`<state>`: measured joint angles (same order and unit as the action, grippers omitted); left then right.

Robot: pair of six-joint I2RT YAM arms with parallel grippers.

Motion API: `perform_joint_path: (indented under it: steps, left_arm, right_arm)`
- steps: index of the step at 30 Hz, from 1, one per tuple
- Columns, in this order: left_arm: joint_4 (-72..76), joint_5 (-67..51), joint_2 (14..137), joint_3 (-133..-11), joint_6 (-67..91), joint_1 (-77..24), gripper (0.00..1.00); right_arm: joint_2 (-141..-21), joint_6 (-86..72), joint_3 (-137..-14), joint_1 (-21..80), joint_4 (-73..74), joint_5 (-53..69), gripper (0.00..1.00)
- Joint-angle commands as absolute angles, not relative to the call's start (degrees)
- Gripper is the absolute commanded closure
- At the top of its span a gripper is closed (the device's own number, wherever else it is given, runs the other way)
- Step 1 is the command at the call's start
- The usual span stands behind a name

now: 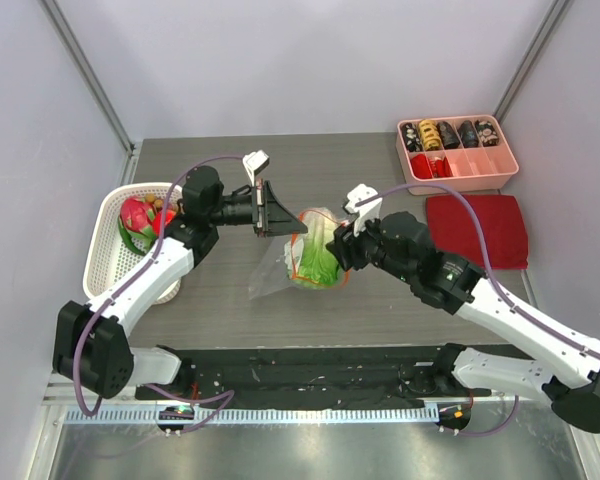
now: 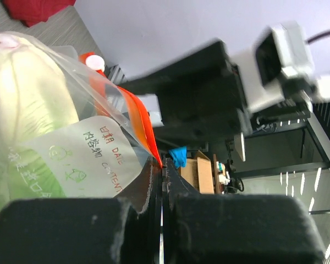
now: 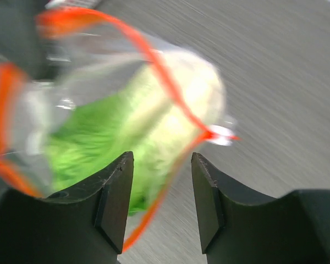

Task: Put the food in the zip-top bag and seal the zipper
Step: Adjust the fake vegetable in the zipper food storage bag.

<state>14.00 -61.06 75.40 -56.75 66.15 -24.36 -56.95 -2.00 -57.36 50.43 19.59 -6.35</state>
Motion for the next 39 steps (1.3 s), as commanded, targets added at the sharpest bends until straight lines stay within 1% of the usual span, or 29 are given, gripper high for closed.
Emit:
perform_joint_path:
  steps: [1,2,4,5,7,8,10,13,14,16,18,19,21,22,23,24,25,26,27,28,29,32,33,34,36,39]
  left_arm:
    - [18.7,-61.3,75.1,-57.3,67.1,-24.5,1.00]
    - [18.9,-61.3,75.2,-57.3,67.1,-24.5,1.00]
    - [19.2,-61.3,75.3,-57.2,67.5,-24.5,1.00]
    - [19.2,-61.1,75.4,-57.1,67.7,-24.5,1.00]
    - [19.8,-60.9,75.4,-56.9,67.9,-24.5,1.00]
    - [19.8,-60.8,75.3,-56.8,67.9,-24.5,1.00]
    - [20.0,-60.9,75.2,-56.7,67.9,-24.5,1.00]
    - [19.9,-60.8,74.8,-56.3,67.8,-24.5,1.00]
    - [19.8,-60.8,74.6,-56.3,67.9,-24.5,1.00]
    - [19.7,-60.6,74.0,-56.1,67.5,-24.4,1.00]
    - [19.2,-60.3,73.3,-56.1,67.0,-24.3,1.00]
    - [18.4,-60.1,73.0,-56.2,64.6,-24.3,1.00]
    - [5.6,-56.8,72.0,-58.7,56.8,-24.3,1.00]
    - [-4.3,-53.2,72.0,-60.9,40.8,-24.4,1.00]
    - [-22.8,-47.3,72.0,-65.6,34.0,-25.0,1.00]
    - [-29.6,-36.1,72.9,-67.6,27.2,-26.4,1.00]
    - [-37.5,-30.9,73.3,-68.9,22.9,-27.2,1.00]
    - [-40.2,-26.8,73.6,-70.1,17.2,-27.6,1.00]
    - [-42.0,-20.2,73.8,-70.3,15.9,-27.8,1.00]
    - [-44.1,-18.2,73.9,-70.5,15.2,-27.8,1.00]
    - [-44.9,-17.6,73.7,-71.2,13.4,-27.8,1.00]
    - [-44.2,-24.2,71.2,-71.5,12.0,-27.8,0.96]
    - [-43.4,-25.0,70.2,-71.2,12.0,-27.8,0.96]
    - [-42.5,-25.0,69.4,-70.8,12.1,-27.8,0.95]
    - [-43.0,-23.8,68.8,-70.4,11.3,-27.8,0.95]
    - [-46.5,-20.8,71.4,-72.9,10.9,-26.6,0.84]
  right_arm:
    - [-58.4,-9.2,-56.5,42.6,20.4,-8.0,0.48]
    - [-59.0,-9.8,-56.5,41.4,20.5,-7.7,0.48]
    - [-60.5,-11.7,-56.3,37.6,20.4,-2.8,0.48]
    - [-60.7,-12.5,-56.1,36.6,20.6,-0.8,0.50]
    - [-62.7,-14.0,-56.0,35.7,20.7,8.6,0.59]
    - [-62.8,-15.7,-56.0,35.6,20.7,11.0,0.62]
    - [-63.5,-17.4,-56.2,35.5,19.8,16.8,0.61]
    - [-64.2,-19.5,-55.3,35.6,17.9,21.2,0.60]
    - [-64.2,-19.9,-55.0,35.6,17.8,21.4,0.68]
    - [-64.2,-20.0,-54.1,35.5,18.1,21.5,0.77]
    - [-64.1,-19.4,-53.8,35.2,18.9,21.4,0.95]
    - [-64.1,-19.2,-54.1,35.0,19.9,21.5,0.99]
    - [-64.0,-20.8,-57.3,33.8,20.6,23.5,0.99]
    - [-64.0,-22.6,-59.3,33.7,20.7,23.9,0.99]
    - [-63.9,-24.5,-63.8,33.7,20.7,24.9,0.99]
    - [-63.8,-28.6,-65.7,33.7,19.3,25.7,0.99]
    - [-64.0,-30.0,-67.6,33.8,18.9,26.7,0.99]
    - [-64.1,-31.0,-69.4,33.9,18.7,27.2,0.99]
    - [-64.7,-31.5,-69.4,33.9,19.1,27.5,0.99]
    - [-65.1,-30.5,-69.1,33.9,19.9,27.6,0.99]
    - [-65.5,-28.8,-67.6,33.9,21.2,27.4,0.99]
    - [-66.1,-29.1,-67.6,34.0,21.2,28.5,0.99]
    - [-66.4,-28.3,-67.6,34.6,20.7,26.0,0.99]
    - [-66.8,-24.8,-67.5,34.6,21.3,24.4,0.99]
    - [-67.7,-23.1,-67.6,34.5,22.2,24.2,0.99]
    - [-68.5,-22.3,-66.2,34.5,21.2,21.5,0.99]
